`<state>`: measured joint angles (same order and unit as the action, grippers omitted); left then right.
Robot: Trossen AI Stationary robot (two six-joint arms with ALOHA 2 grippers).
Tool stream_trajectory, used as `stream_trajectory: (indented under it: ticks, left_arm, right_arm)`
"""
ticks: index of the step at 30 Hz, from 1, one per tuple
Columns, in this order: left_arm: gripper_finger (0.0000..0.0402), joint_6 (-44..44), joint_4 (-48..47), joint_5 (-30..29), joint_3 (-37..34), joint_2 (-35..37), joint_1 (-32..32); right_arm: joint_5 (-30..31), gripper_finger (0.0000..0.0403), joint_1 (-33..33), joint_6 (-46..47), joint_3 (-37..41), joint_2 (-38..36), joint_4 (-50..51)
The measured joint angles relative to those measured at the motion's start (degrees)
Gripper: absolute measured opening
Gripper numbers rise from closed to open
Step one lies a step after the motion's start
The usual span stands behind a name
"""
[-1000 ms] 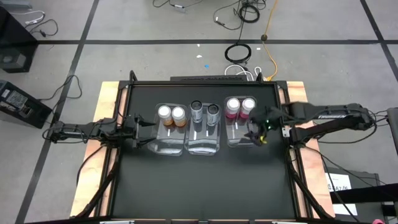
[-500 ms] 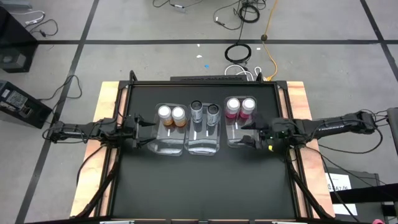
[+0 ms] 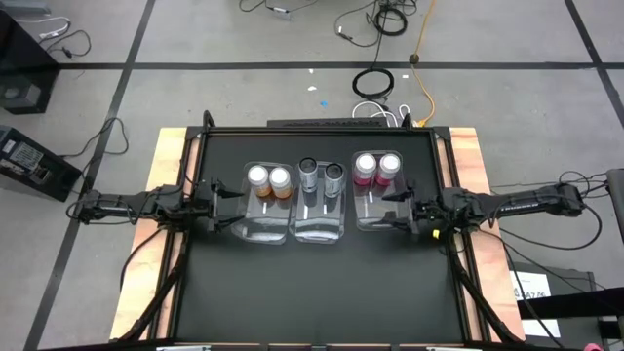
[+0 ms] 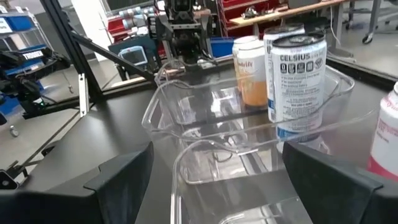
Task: Sort soda cans
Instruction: Return to Home Position
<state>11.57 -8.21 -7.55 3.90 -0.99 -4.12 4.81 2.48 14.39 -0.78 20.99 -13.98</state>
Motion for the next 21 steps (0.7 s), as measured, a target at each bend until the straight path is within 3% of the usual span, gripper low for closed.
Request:
stream_trajectory:
  ticks: [11, 18, 21]
  left_arm:
    - [0.0369, 0.00, 0.00, 0.00, 0.00, 0.00, -0.01]
    - [0.0369, 0.00, 0.00, 0.00, 0.00, 0.00, -0.02]
    - [0.0369, 0.00, 0.00, 0.00, 0.00, 0.00, -0.01]
  right_arm:
    - [0.06, 0.0350, 0.00, -1.46, 0.00, -9.54, 2.40]
    - [0.11, 0.0350, 0.00, -1.64, -0.02, -19.88, 10.04]
    - [1.19, 0.0350, 0.00, -1.76, -0.10, -20.95, 11.67]
